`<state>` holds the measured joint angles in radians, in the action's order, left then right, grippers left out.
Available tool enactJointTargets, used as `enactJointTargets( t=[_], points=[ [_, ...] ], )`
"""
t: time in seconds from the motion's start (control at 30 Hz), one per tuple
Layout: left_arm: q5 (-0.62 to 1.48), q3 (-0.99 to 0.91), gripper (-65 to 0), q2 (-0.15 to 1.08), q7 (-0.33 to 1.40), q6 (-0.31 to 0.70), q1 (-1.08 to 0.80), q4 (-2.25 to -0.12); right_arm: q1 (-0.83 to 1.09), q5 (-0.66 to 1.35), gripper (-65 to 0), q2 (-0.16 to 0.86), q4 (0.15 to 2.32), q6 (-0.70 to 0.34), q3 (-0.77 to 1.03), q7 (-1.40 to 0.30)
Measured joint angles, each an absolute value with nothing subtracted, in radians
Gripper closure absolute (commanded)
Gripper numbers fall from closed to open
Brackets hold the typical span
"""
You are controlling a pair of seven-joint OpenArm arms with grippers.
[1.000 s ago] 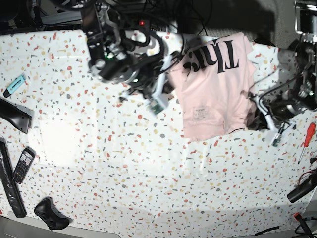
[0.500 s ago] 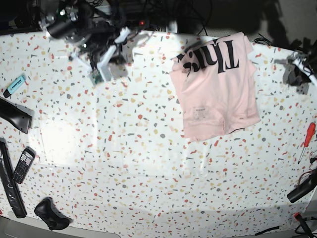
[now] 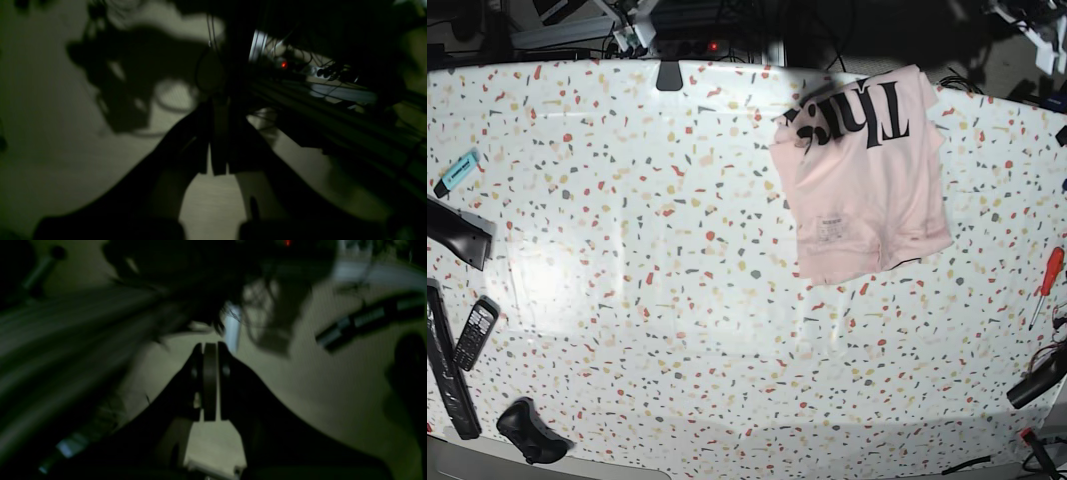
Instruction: Fold the T-shirt properly
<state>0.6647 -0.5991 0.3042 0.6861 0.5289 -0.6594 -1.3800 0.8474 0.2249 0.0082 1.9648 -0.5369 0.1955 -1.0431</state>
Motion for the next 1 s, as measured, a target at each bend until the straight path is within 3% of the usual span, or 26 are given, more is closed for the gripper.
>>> enactJointTargets(
  t=[0.17, 0.47, 0.63, 0.8, 1.0],
  points=[
    [0.58, -0.572, 0.0, 0.299, 0.616, 0.576, -0.599, -1.129, 0.767, 0.178, 0.0, 0.041, 1.668, -0.535, 0.195, -0.984],
    [0.509, -0.562, 0.0, 0.3, 0.532, 0.572, -0.463, -0.786, 0.501, 0.181, 0.0, 0.18, 1.07, -0.526, 0.196, -0.825],
    [0.292, -0.562, 0.0, 0.262, 0.406, 0.572, -0.404, -0.642, 0.363, 0.181, 0.0, 0.237, 0.781, -0.523, 0.196, -0.687],
    [0.222, -0.562, 0.0, 0.203, 0.316, 0.518, -0.378, -0.545, 0.254, 0.182, 0.0, 0.26, 0.625, -0.516, 0.194, -0.669],
    [0.172, -0.562, 0.0, 0.178, 0.302, 0.473, -0.365, -0.529, 0.245, 0.182, 0.0, 0.262, 0.611, -0.516, 0.194, -0.646]
  ],
)
